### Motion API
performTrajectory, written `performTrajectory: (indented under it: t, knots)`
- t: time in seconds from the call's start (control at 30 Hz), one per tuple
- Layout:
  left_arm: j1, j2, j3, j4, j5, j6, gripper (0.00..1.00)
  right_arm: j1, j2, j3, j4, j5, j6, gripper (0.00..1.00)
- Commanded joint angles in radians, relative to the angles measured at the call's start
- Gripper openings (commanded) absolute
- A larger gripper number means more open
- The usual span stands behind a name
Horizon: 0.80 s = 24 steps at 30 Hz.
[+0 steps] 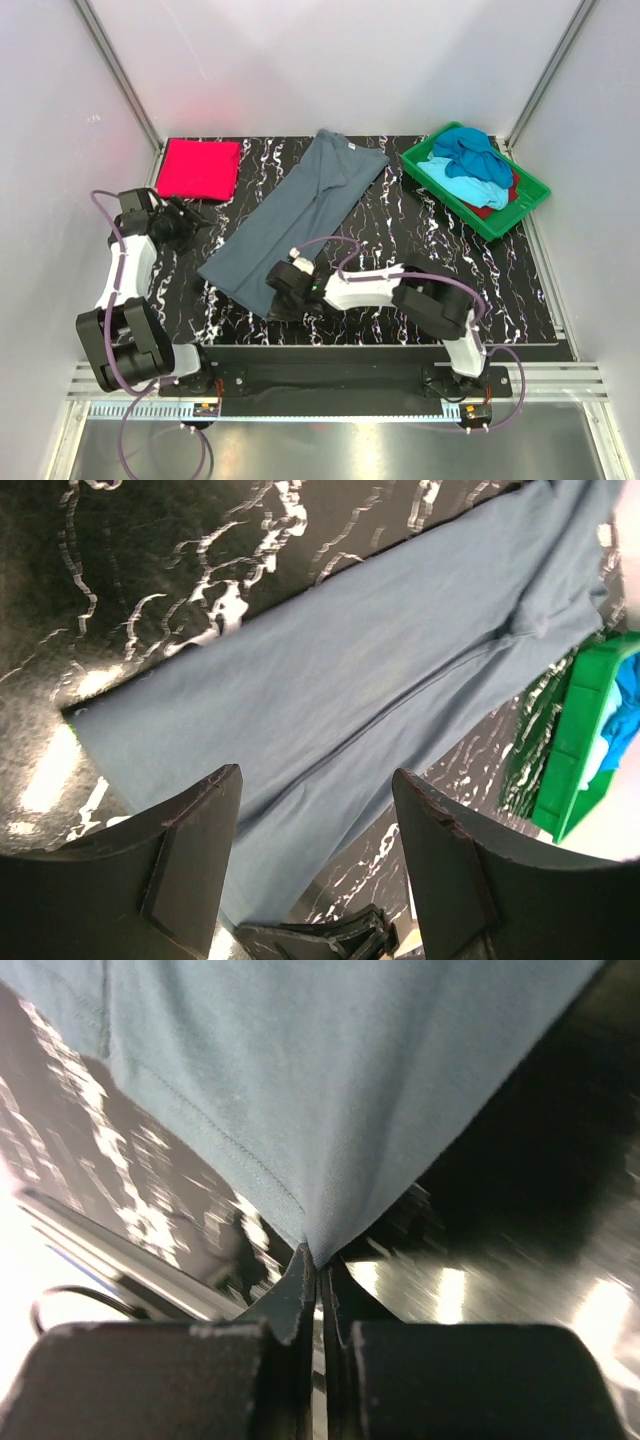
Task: Fold and stack the t-shirts
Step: Fold the tshirt
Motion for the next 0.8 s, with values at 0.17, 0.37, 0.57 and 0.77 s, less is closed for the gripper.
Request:
performTrajectory:
  t: [0.17, 0.37, 0.57, 0.77]
  knots:
    - [-0.210, -0.064, -0.061, 0.040, 0.092, 0.030, 0.68, 0.008, -0.298, -0.281, -0.356, -0.018, -0.154, 0.00]
    - [-0.377, -0.063, -0.117, 0.041, 0.040, 0.030, 0.67, 0.006, -0.531, -0.512, -0.526, -0.033, -0.110, 0.00]
    - [-0.519, -0.053, -0.137, 0.043, -0.026, 0.027, 0.66, 0.006, -0.774, -0.603, -0.652, 0.022, -0.064, 0.06]
    - [-0.632, -0.049, -0.165, 0.027, -0.041, 0.099, 0.60, 0.004, -0.900, -0.573, -0.754, 0.041, -0.072, 0.35]
